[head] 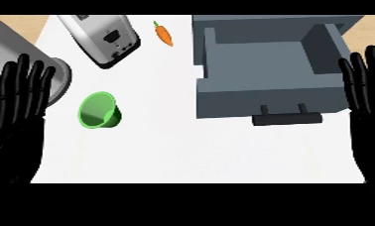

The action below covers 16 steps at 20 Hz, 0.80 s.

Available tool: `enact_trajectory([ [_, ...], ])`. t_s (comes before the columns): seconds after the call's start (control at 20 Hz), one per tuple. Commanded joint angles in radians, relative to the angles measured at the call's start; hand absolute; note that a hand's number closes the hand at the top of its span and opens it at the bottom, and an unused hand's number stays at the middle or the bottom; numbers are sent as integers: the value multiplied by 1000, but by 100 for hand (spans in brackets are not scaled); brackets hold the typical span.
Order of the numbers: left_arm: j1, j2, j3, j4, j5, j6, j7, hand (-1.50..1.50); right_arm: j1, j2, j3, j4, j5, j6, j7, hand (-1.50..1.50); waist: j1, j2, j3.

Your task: Pick up the cup, place it into the drawer and close the drawer

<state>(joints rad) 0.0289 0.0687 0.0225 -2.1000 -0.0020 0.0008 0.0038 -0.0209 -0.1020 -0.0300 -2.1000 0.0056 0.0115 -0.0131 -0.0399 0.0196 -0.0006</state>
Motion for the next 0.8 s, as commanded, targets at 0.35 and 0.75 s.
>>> enact_trajectory([
  [0.35,-72,61,142,187,363,-160,89,-150,15,-31,46,44,-67,98,81,-150,43,-15,0],
  [0.75,-126,126,225,448,374,-254,-24,-150,-126,-22,30,210,-44,104,66,-150,43,-18,0],
])
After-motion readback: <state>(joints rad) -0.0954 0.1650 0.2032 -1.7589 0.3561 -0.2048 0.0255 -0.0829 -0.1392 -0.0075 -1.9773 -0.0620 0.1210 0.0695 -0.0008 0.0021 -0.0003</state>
